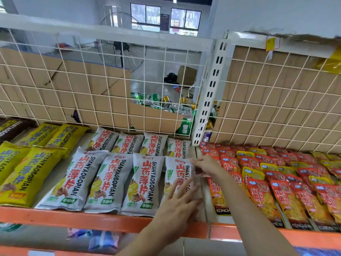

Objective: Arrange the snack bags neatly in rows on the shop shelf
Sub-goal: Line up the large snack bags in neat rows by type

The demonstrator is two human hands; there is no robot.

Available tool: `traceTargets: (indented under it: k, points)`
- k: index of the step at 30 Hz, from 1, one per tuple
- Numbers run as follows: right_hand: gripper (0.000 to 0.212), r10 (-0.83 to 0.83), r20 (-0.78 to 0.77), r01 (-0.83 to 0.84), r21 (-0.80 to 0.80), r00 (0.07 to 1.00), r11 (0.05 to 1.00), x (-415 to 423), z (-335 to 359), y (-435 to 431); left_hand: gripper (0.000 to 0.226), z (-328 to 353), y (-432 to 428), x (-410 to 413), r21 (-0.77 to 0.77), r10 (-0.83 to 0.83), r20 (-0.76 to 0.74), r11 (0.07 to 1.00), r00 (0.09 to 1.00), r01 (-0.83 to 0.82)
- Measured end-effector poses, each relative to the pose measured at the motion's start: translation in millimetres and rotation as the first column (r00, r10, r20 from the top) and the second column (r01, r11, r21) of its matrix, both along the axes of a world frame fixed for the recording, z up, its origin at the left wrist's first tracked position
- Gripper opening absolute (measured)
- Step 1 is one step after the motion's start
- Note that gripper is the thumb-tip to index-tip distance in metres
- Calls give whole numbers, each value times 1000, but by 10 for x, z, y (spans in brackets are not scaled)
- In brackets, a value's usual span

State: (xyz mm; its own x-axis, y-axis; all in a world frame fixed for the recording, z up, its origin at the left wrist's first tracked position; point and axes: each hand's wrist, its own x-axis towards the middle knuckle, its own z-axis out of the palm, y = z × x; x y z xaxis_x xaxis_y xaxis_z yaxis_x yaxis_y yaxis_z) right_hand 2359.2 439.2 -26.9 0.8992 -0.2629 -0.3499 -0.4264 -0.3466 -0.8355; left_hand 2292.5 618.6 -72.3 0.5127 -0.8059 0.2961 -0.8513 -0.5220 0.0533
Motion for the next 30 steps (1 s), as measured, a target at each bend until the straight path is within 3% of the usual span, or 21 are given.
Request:
traceTargets:
  k: [8,17,21,23,26,30]
  points:
    - [14,-4,-20,5,55,1000,998,32,-4,12,53,-128,33,-79,64,-80,48,995,996,77]
    - [25,-3,77,6,-35,997,999,-16,40,121,42,-42,68,-93,75,-81,15,994,997,79]
    - [22,-54,69,54,1,996,999,-21,69,124,38,26,66,-6,-98,73,-101,992,992,-83]
    - [23,-60,5,60,29,998,998,-19,63,140,47,53,40,35,-45,167,-113,984,979,-173]
    - [28,61,-33,-63,-59,998,996,-23,45,129,69,61,-47,52,88,271,-189,962,944,-259]
    - [30,49,40,-46,-62,998,997,-15,36,117,86,58,-77,31,82,325,-261,946,909,-314]
